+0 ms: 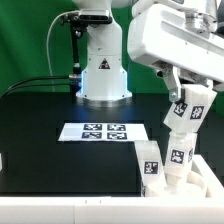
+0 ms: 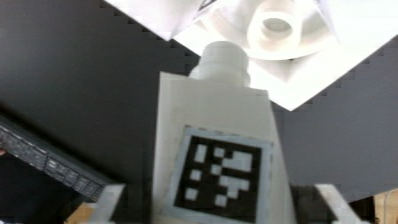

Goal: Assemble stool

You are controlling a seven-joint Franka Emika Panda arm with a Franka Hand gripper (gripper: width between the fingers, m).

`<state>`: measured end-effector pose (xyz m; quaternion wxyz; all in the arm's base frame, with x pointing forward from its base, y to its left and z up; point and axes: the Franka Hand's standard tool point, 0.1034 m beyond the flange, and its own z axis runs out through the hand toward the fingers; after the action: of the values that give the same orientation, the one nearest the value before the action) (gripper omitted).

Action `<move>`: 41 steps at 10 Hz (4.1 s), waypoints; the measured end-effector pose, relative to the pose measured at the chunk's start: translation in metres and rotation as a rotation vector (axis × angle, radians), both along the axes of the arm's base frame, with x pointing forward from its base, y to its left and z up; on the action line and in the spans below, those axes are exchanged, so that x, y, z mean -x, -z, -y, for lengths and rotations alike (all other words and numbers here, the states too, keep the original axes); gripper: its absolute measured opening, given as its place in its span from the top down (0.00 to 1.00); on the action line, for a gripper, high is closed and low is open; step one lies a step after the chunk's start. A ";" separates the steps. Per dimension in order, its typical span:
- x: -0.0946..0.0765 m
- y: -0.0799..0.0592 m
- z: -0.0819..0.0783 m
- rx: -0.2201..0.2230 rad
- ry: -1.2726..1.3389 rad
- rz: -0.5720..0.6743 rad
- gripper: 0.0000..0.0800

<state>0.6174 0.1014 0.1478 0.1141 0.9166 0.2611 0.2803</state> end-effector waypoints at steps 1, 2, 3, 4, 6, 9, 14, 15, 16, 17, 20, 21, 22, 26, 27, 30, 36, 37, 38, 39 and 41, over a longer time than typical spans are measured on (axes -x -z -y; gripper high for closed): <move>-0.004 0.009 -0.003 0.011 -0.005 0.002 0.60; -0.015 0.015 -0.008 0.028 -0.022 0.038 0.60; -0.022 0.014 -0.013 0.026 -0.039 0.077 0.60; -0.022 0.015 -0.012 0.022 -0.037 0.075 0.60; -0.021 0.016 -0.012 0.023 -0.038 0.070 0.60; -0.018 0.025 -0.032 -0.045 -0.015 -0.033 0.60; -0.016 0.032 -0.028 -0.044 -0.010 -0.049 0.60; -0.016 0.039 -0.021 -0.044 0.000 -0.053 0.60; -0.015 0.044 -0.019 -0.043 0.004 -0.060 0.60; -0.016 0.045 -0.014 -0.043 0.012 -0.060 0.60; -0.018 0.049 -0.013 -0.046 0.022 -0.062 0.60; -0.019 0.053 -0.015 -0.046 0.022 -0.064 0.60; -0.019 0.055 -0.016 -0.045 0.022 -0.066 0.60; -0.015 0.067 -0.020 -0.045 0.021 -0.076 0.60; -0.016 0.068 -0.019 -0.043 0.020 -0.071 0.60; -0.016 0.075 -0.017 -0.040 0.014 -0.029 0.60; -0.014 0.076 -0.019 -0.048 0.025 -0.027 0.32; -0.014 0.076 -0.019 -0.048 0.025 -0.027 0.32; -0.014 0.076 -0.019 -0.048 0.025 -0.027 0.22; -0.013 0.078 -0.020 -0.059 0.045 -0.066 0.22; -0.018 0.058 -0.027 -0.096 0.073 -0.134 0.19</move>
Offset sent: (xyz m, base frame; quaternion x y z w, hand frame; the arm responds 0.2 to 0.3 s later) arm 0.0000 0.0000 0.0000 0.0000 0.0000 0.0000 1.0000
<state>0.6358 0.1282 0.0899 0.0626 0.9467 0.2207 0.2262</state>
